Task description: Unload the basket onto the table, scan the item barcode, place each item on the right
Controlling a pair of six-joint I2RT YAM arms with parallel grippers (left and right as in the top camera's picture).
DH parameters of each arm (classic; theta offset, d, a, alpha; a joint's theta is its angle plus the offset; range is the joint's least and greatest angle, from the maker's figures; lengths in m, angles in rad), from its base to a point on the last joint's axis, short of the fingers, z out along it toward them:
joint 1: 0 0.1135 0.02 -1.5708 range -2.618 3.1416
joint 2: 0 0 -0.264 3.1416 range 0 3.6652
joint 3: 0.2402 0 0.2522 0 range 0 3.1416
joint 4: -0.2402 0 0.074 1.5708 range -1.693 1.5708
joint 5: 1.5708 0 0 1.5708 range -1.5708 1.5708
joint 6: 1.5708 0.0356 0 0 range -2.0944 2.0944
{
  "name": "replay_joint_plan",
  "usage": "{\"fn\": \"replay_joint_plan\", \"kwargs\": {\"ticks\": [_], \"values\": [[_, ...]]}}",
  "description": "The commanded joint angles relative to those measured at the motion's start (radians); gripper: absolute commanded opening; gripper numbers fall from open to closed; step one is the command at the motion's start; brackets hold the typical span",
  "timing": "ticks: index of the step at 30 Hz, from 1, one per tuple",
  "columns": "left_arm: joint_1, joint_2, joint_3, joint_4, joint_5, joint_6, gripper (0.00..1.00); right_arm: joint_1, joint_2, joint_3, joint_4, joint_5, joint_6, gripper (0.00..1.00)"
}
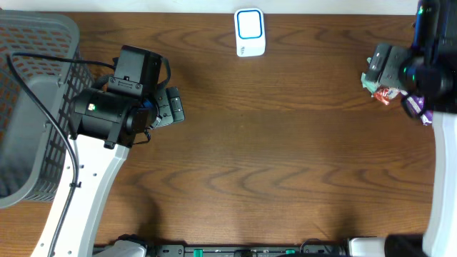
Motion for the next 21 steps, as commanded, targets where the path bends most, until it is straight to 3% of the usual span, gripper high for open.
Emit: {"fn": "replay_joint_plan", "kwargs": {"ticks": [1,15,21], "values": [[0.0,0.0,-0.001,0.0,-0.012,0.01,0.98,0.053,-0.081,-0.058,-0.004,-0.003,0.003,0.99],[0.0,0.0,-0.001,0.0,-0.012,0.01,0.98,0.253,-0.67,-0.732,0.175,-0.01,0.022,0.99],[0.0,0.0,-0.001,0.0,-0.012,0.01,0.98,0.258,-0.876,-0.928,0.235,-0.009,0.022,0.99]]}}
